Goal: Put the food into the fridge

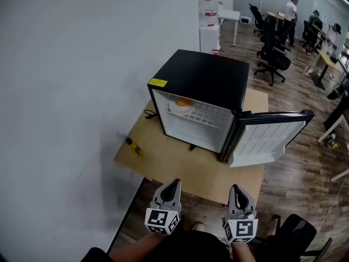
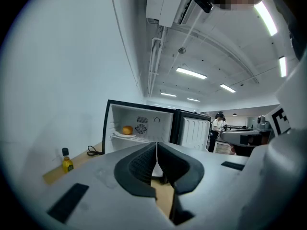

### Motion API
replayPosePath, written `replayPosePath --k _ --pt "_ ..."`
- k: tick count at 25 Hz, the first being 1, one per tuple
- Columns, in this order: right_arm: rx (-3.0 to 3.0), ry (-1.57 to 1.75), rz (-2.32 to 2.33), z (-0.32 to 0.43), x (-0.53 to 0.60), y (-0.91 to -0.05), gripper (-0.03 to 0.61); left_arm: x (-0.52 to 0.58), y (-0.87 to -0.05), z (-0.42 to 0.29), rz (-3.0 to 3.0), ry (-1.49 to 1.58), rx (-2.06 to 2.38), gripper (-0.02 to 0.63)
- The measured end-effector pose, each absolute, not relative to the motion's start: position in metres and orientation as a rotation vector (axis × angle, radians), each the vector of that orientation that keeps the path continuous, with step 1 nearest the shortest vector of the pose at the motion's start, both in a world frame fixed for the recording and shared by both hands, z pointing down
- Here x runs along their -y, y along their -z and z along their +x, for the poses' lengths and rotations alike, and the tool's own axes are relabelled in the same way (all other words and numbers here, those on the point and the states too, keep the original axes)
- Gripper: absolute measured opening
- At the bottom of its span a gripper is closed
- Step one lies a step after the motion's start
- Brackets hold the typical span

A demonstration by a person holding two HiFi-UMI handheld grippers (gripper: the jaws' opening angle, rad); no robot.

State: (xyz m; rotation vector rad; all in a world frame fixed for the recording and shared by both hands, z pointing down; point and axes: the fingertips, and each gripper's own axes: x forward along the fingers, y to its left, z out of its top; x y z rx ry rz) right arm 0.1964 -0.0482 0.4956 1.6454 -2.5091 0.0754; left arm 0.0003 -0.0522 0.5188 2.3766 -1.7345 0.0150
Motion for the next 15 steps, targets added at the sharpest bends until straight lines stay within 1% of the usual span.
replayPosePath --k 8,15 --pt "2.485 0.014 1.651 0.208 0.038 -0.482 0.060 0.050 -0.514 0.013 2.364 0.082 1.719 0.020" --pt "2.477 0.016 1.664 0.214 0.035 -0.479 0.060 0.049 -0.508 0.006 2.313 0.102 1.764 0.020"
